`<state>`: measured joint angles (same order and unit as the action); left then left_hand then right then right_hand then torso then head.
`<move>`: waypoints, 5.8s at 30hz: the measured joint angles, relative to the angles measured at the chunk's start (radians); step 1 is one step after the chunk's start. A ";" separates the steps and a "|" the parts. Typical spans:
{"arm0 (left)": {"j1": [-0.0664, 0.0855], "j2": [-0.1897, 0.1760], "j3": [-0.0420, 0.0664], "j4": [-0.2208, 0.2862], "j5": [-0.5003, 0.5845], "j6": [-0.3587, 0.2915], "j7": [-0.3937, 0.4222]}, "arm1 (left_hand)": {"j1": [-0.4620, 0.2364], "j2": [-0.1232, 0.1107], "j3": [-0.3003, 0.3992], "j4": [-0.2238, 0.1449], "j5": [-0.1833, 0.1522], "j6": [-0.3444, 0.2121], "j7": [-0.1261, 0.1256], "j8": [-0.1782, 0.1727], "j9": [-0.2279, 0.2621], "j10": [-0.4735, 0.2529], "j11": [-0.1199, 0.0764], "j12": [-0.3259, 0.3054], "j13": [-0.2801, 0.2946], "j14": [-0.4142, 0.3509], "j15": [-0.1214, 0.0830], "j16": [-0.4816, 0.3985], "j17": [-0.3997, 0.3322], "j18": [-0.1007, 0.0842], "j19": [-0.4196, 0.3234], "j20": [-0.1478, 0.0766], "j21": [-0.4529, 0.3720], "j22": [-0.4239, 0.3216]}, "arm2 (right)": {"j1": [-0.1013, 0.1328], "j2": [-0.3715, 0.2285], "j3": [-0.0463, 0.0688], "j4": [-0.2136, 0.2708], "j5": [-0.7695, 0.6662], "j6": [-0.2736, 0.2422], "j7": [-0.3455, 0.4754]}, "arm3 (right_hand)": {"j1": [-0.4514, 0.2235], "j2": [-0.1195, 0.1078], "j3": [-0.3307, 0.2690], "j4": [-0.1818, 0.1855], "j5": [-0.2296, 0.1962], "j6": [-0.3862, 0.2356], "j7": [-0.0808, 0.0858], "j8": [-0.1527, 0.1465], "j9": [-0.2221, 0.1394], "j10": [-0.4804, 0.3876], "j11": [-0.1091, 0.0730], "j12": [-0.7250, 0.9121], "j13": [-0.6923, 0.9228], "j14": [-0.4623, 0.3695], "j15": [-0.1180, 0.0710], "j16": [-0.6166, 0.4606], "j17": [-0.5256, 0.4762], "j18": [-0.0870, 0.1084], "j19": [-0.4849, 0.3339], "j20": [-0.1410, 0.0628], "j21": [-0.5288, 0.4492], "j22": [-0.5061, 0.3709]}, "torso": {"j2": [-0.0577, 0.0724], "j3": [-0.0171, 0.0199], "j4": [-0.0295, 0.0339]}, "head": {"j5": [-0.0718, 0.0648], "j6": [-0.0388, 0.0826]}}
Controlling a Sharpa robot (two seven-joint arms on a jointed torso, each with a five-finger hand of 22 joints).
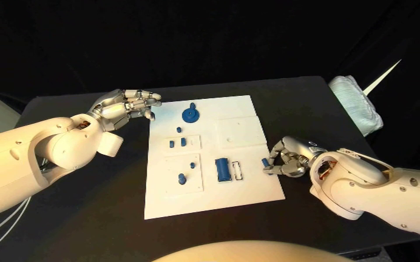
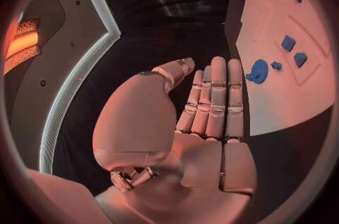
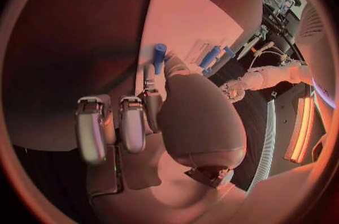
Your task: Assemble the parts on the task board
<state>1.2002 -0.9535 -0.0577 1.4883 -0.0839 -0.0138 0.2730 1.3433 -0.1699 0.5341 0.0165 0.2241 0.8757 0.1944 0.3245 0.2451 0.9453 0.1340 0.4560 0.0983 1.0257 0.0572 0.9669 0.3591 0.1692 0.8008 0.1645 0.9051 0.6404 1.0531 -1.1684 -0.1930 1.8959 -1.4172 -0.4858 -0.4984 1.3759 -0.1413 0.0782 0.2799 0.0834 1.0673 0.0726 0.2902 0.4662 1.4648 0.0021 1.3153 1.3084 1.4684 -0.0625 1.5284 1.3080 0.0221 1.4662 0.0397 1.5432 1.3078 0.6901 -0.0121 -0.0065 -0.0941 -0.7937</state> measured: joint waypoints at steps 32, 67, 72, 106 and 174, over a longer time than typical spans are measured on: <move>0.000 -0.006 0.000 0.000 -0.001 0.000 -0.002 | -0.005 0.005 0.003 0.003 0.000 0.000 0.000 0.000 0.000 0.000 0.000 0.000 0.000 0.000 0.000 0.000 0.001 0.000 0.000 0.000 0.000 -0.001 | 0.009 0.040 -0.002 0.013 -0.049 0.009 -0.022 | 0.027 -0.082 0.353 -0.011 0.353 0.028 -0.007 -0.014 -0.015 0.004 -0.011 0.000 0.000 -0.002 -0.010 0.000 0.000 0.000 0.000 0.000 0.012 0.000 | 0.000 0.0000 0.0001 | 0.013 -0.009; 0.000 -0.004 0.000 0.002 0.001 0.000 -0.004 | -0.005 0.005 0.003 0.003 0.000 0.000 0.000 0.000 -0.001 0.000 0.000 0.000 0.000 0.000 0.000 0.000 0.001 0.000 0.000 0.000 0.000 -0.002 | 0.038 0.168 -0.002 0.004 0.248 -0.009 -0.043 | -0.167 -0.073 0.377 0.004 0.244 0.026 -0.013 0.020 0.027 0.000 -0.014 0.023 0.000 -0.004 -0.011 0.004 -0.001 -0.016 0.000 -0.007 0.024 0.000 | 0.000 0.0011 -0.0004 | 0.020 -0.010; 0.000 -0.004 0.000 0.002 0.001 0.000 -0.004 | -0.005 0.005 0.003 0.003 0.000 0.000 0.000 0.000 -0.001 0.000 0.000 0.000 0.000 0.000 0.000 0.000 0.001 0.000 0.000 0.000 0.000 -0.002 | 0.037 0.170 -0.002 0.004 0.254 -0.014 -0.045 | -0.172 -0.078 0.376 0.004 0.244 0.026 -0.013 0.020 0.026 0.000 -0.014 0.023 0.000 -0.004 -0.011 0.004 -0.001 -0.016 0.000 -0.007 0.024 0.000 | 0.001 0.0018 -0.0004 | 0.021 -0.011; 0.000 -0.006 0.000 0.002 0.001 0.001 -0.006 | -0.005 0.005 0.006 0.006 0.000 0.000 0.000 0.000 0.000 0.000 0.000 0.000 0.000 0.000 0.000 0.000 0.002 0.000 0.000 0.000 -0.004 -0.002 | 0.036 0.173 -0.002 0.008 0.236 -0.016 -0.042 | -0.240 -0.084 0.329 0.010 0.205 0.026 -0.012 0.019 0.028 0.000 -0.014 0.023 0.000 -0.004 -0.011 0.004 0.000 -0.016 0.000 -0.007 0.023 0.000 | 0.000 0.0010 -0.0007 | 0.023 -0.015; -0.020 0.026 0.000 -0.022 0.010 -0.017 0.020 | -0.009 0.009 -0.001 0.012 0.000 0.000 0.000 0.000 0.000 0.000 0.000 0.000 0.000 -0.003 0.003 0.000 0.004 0.000 0.004 0.004 -0.008 -0.007 | 0.097 0.215 0.012 -0.165 0.482 -0.074 0.256 | -0.116 -0.065 0.136 0.003 0.184 -0.046 0.025 -0.039 0.002 -0.019 0.013 -0.125 -0.001 -0.002 0.002 -0.051 0.000 0.002 0.000 0.004 -0.146 0.000 | -0.010 -0.0025 -0.0046 | 0.038 0.026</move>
<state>1.1804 -0.9279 -0.0580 1.4661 -0.0737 -0.0312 0.2932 1.3341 -0.1607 0.5331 0.0286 0.2241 0.8758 0.1944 0.3245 0.2448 0.9453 0.1340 0.4561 0.0985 1.0231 0.0599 0.9669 0.3627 0.1692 0.8046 0.1682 0.8972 0.6339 1.1499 -0.9533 -0.1808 1.7304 -0.9348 -0.5595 -0.2425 1.2600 -0.2059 0.2146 0.2833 0.2672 1.0212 0.0979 0.2508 0.4677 1.4458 0.0149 1.1906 1.3078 1.4665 -0.0605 1.4778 1.3075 0.0240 1.4661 0.0440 1.3972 1.3075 0.6801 -0.0146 -0.0111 -0.0557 -0.7677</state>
